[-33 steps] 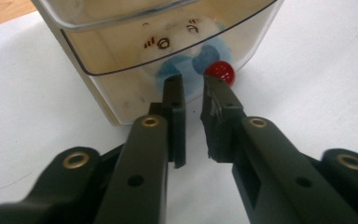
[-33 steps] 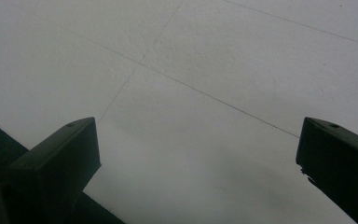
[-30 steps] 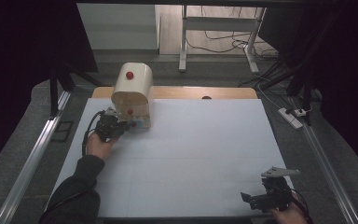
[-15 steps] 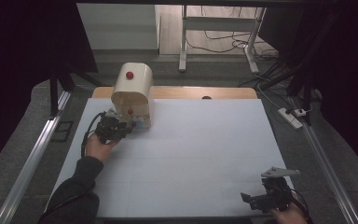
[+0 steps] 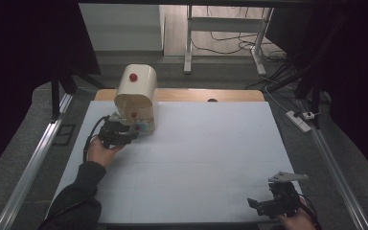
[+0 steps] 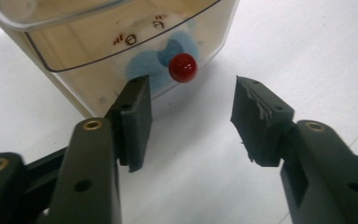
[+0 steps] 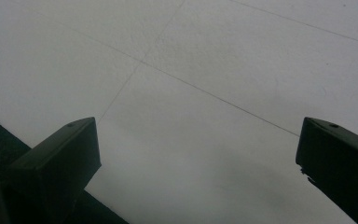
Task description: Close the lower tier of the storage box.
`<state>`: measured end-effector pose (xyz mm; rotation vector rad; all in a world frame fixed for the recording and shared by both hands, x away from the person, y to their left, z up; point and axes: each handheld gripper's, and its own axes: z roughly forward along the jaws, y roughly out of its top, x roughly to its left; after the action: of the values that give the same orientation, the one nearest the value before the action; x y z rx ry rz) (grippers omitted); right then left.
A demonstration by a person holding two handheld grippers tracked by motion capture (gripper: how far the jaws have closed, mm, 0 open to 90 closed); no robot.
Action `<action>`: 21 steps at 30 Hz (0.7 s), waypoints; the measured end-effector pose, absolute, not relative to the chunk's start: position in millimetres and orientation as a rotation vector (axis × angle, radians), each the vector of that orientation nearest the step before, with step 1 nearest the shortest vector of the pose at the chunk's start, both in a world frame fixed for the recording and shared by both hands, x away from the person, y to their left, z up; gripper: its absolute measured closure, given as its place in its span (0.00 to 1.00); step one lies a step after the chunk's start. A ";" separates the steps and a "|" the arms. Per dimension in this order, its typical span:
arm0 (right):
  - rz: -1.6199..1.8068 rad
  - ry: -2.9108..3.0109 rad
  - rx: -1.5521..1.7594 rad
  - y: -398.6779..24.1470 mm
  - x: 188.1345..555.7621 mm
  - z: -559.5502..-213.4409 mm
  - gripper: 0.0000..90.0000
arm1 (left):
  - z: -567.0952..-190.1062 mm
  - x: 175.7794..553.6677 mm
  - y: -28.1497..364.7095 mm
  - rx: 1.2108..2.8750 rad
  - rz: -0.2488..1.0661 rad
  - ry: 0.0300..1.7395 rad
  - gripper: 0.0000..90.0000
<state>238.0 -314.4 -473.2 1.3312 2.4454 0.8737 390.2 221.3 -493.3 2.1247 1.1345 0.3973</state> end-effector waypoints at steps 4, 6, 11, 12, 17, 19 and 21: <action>0.873 2.448 1.330 -314.3 238.0 -473.3 0.00 | -493.2 389.9 220.1 2.117 0.384 1.134 0.44; 0.873 2.449 1.329 -314.2 238.0 -473.3 0.00 | -493.5 389.9 219.6 2.114 0.372 1.136 0.41; 0.873 2.450 1.326 -314.3 238.1 -473.3 0.00 | -494.9 390.5 217.9 2.118 0.356 1.154 0.32; 0.873 2.450 1.326 -314.3 238.0 -473.3 0.00 | -494.9 390.5 217.7 2.115 0.348 1.157 0.30; 0.872 2.454 1.326 -313.8 237.8 -473.3 0.00 | -493.7 389.5 217.7 2.105 0.333 1.158 0.19; 0.871 2.453 1.325 -313.7 237.6 -473.3 0.00 | -493.0 388.5 218.2 2.101 0.330 1.154 0.17; 0.871 2.454 1.325 -313.7 237.5 -473.3 0.00 | -492.4 387.2 218.6 2.094 0.319 1.150 0.15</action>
<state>237.5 -313.7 -473.3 1.3250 2.4536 0.8712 387.2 218.6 -492.4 2.0940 1.1499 0.3187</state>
